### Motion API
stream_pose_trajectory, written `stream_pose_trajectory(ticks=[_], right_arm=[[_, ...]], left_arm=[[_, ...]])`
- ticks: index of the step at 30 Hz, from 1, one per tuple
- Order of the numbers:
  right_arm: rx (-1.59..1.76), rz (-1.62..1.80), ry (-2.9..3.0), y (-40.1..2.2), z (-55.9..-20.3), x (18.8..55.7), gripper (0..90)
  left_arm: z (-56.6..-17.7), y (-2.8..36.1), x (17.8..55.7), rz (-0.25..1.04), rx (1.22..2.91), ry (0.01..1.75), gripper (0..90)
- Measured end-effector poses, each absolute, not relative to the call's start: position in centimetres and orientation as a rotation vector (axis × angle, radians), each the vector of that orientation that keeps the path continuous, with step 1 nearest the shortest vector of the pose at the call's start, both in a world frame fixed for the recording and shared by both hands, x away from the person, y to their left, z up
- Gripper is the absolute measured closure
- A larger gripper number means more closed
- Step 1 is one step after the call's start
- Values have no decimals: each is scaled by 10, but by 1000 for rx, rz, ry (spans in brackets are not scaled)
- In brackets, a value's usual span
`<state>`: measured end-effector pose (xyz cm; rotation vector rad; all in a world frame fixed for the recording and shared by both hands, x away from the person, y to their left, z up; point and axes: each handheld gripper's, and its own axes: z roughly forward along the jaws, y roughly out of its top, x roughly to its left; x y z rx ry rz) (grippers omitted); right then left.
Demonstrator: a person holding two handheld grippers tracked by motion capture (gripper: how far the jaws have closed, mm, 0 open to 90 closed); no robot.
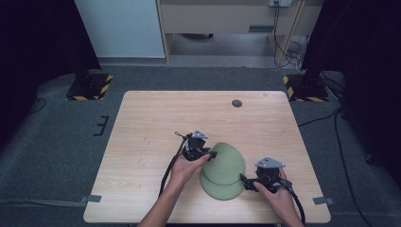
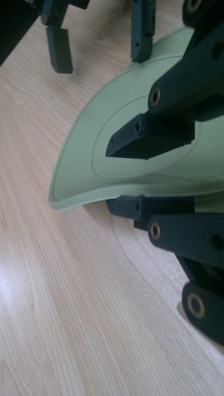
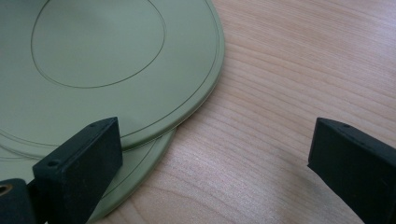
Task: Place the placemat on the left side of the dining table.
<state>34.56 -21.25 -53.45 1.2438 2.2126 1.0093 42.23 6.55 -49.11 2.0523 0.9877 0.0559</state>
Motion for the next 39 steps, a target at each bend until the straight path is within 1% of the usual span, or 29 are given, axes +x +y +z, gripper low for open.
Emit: stream_pose_trajectory(ticks=[3, 8, 14, 20, 39], right_arm=[[1245, 1010, 2213, -213, -534, 346, 31], [1243, 1011, 2212, -213, -535, 346, 32], [1243, 1010, 2211, -212, -534, 345, 32], [1238, 1003, 2210, -212, -534, 345, 34], [1210, 1017, 2246, -210, -533, 342, 55]], left_arm=[[-491, 68, 423, 53, 2024, 1000, 741], [-489, 69, 423, 67, 2027, 998, 774], [-488, 67, 423, 108, 2052, 993, 774], [-486, 67, 423, 105, 2039, 993, 794], [-493, 73, 426, 100, 2045, 1027, 771]])
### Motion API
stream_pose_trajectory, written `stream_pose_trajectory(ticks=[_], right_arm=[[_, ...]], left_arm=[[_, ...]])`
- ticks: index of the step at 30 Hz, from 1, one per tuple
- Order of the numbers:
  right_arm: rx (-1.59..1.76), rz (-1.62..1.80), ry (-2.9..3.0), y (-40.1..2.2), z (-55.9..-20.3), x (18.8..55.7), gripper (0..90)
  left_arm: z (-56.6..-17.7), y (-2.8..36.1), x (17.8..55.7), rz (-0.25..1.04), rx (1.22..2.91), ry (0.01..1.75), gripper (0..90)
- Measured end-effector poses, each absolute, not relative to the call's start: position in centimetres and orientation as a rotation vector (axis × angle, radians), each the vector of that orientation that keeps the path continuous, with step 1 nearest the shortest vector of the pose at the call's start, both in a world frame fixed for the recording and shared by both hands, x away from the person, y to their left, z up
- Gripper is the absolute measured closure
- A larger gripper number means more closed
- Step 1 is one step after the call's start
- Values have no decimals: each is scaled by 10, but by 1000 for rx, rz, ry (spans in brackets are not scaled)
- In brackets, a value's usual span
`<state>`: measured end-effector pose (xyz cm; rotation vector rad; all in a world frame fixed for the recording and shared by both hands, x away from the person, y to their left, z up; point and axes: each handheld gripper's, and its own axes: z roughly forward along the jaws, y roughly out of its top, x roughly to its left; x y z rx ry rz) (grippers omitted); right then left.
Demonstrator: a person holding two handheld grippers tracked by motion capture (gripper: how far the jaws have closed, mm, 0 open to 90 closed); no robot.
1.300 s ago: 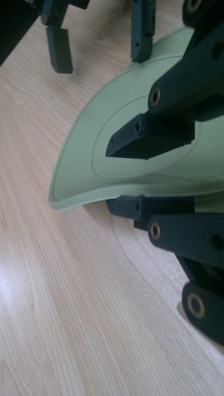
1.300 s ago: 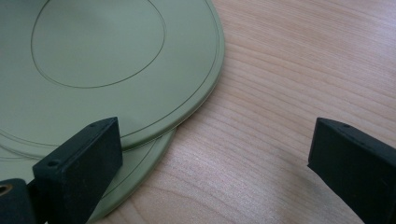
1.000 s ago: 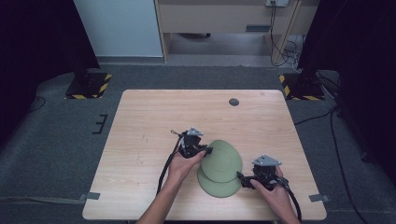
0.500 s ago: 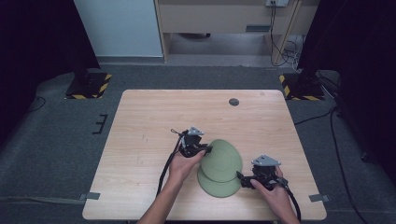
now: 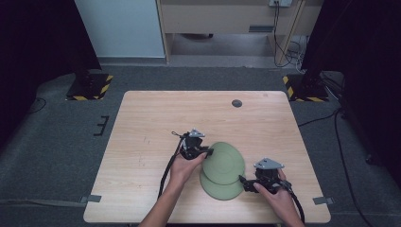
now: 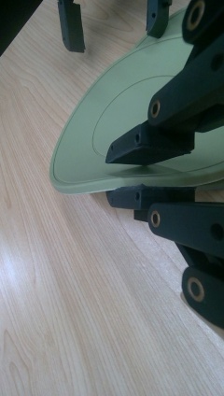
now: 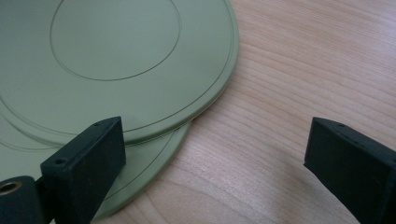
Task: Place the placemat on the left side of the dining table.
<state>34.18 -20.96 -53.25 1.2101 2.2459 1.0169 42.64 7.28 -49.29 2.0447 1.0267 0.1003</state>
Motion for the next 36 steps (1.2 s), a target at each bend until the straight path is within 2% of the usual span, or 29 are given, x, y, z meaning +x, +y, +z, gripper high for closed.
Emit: stream_pose_trajectory(ticks=[15, 21, 26, 36], right_arm=[[1206, 1021, 2256, -208, -533, 342, 44], [1218, 1007, 2244, -207, -534, 345, 8], [1219, 1007, 2222, -208, -533, 344, 49], [1247, 1010, 2188, -216, -530, 345, 50]], left_arm=[[-493, 75, 426, 93, 2052, 1022, 769], [-489, 75, 424, 92, 2046, 1004, 811], [-484, 76, 424, 85, 2027, 992, 842], [-469, 78, 422, 159, 2036, 970, 853]])
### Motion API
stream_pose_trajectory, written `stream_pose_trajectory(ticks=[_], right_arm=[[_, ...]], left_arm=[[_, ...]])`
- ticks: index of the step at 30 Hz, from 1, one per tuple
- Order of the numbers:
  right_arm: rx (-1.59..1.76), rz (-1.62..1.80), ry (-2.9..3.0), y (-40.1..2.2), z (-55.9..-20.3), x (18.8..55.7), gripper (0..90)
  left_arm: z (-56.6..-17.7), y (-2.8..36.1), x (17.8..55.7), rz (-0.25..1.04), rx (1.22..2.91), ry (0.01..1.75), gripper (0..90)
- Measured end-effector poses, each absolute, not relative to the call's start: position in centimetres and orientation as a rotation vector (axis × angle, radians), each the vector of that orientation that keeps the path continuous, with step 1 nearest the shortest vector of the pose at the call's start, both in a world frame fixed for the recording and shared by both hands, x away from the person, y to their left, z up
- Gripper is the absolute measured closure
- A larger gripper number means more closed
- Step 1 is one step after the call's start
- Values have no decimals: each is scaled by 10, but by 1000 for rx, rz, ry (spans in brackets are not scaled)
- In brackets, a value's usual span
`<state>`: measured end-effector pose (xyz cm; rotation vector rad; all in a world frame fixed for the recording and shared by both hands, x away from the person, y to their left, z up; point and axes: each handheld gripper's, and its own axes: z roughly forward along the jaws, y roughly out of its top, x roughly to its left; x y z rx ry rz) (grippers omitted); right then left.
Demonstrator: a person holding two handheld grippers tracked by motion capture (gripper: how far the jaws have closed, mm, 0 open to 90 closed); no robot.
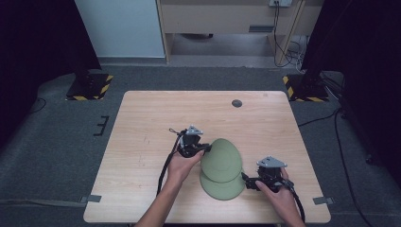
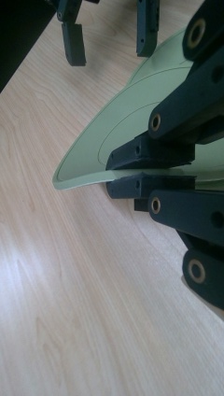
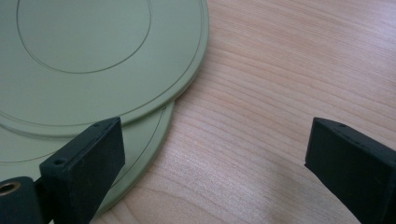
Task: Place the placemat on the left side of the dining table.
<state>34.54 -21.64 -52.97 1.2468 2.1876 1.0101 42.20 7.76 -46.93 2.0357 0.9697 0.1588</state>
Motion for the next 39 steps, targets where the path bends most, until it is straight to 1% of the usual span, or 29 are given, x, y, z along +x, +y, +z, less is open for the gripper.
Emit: stream_pose_trajectory(ticks=[10, 22, 39], right_arm=[[1269, 1013, 2161, -224, -528, 346, 52], [1297, 999, 2145, -229, -528, 349, 53], [1313, 989, 2128, -233, -528, 350, 54]], left_arm=[[-455, 77, 422, 223, 2053, 957, 854], [-452, 88, 429, 230, 2025, 1008, 854], [-443, 89, 430, 242, 2025, 1002, 855]])
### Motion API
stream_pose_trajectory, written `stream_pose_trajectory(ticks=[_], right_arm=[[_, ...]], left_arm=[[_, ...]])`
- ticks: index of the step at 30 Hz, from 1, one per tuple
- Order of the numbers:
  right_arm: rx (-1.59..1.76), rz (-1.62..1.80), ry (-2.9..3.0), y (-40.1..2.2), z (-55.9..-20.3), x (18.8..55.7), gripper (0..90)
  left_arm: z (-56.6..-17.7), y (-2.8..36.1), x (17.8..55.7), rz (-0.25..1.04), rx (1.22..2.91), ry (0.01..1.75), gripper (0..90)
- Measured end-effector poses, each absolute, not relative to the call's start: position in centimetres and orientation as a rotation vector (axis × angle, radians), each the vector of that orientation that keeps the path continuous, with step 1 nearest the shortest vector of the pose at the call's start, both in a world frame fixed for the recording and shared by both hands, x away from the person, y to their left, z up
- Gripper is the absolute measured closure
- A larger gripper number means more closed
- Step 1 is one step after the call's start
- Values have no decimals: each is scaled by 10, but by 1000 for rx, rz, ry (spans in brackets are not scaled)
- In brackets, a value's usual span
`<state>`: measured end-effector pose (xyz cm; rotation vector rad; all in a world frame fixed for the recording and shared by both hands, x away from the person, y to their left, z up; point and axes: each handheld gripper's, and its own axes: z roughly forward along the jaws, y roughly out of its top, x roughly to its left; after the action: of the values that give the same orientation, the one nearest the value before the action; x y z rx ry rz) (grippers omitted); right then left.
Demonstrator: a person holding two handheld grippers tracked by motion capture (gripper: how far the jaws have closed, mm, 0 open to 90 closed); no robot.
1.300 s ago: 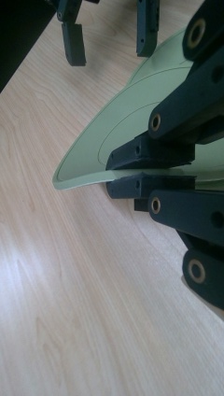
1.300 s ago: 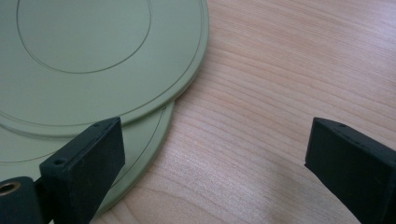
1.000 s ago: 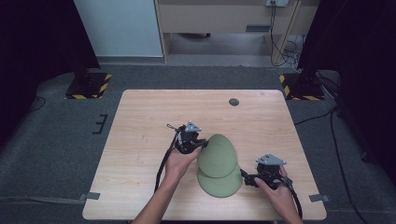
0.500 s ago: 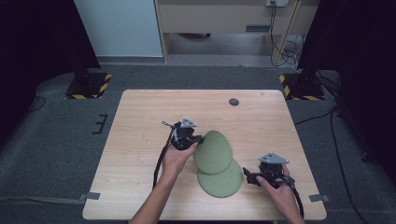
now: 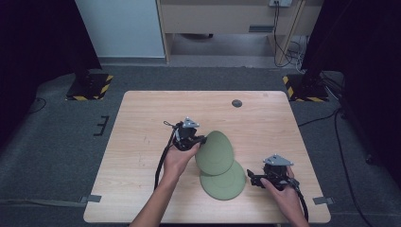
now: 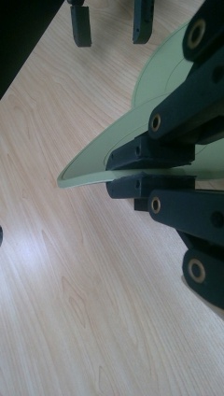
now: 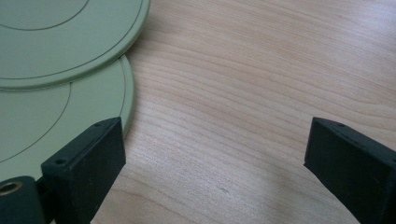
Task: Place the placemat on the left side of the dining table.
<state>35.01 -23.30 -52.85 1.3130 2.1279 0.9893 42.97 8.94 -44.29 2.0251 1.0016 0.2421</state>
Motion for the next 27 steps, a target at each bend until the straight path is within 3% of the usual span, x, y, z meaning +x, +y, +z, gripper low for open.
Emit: stream_pose_trajectory(ticks=[27], right_arm=[[1370, 953, 2076, -247, -530, 357, 54]], left_arm=[[-420, 127, 431, 302, 1957, 1028, 856]])
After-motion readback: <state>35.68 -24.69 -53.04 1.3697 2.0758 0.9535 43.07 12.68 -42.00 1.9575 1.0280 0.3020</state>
